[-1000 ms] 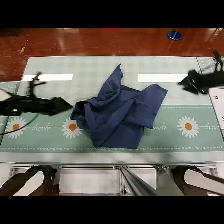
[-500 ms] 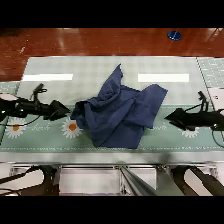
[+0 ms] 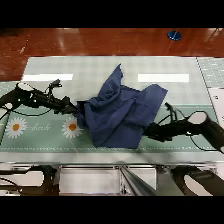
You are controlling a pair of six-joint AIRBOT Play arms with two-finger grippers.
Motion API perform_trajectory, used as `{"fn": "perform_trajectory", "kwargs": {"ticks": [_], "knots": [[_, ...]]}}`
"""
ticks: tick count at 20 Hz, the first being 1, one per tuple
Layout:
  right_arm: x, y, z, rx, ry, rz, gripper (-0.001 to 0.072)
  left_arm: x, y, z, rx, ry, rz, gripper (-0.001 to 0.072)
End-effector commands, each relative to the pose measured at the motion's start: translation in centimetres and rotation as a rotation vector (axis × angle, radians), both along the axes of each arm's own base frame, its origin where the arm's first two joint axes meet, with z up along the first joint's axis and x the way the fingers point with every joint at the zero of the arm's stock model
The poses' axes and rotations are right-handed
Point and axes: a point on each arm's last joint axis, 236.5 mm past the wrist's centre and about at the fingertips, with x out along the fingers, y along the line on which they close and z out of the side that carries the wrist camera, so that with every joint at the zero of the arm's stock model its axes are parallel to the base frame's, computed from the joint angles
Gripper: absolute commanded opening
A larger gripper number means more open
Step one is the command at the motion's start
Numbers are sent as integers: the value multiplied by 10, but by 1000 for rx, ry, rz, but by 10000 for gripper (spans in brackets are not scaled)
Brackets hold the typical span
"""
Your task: Fold the shirts.
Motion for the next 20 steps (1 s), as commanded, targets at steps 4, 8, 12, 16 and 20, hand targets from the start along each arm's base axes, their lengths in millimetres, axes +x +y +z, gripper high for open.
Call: {"fn": "perform_trajectory", "kwargs": {"ticks": [4,8,12,16,20], "knots": [[-10,62,-29,24,57,16,405,-4,-6,9,-26,10,-44,23],[43,106,8,154,-152,37,23,-1,-6,16,-34,11,-22,22],[120,96,149,138,-520,138,23,62,4,143,-173,-319,134,22],[125,57,344,49,-940,219,22,81,47,388,-383,-914,422,22],[78,4,473,-128,-1242,124,22,10,70,518,-233,-1329,468,22]]}}
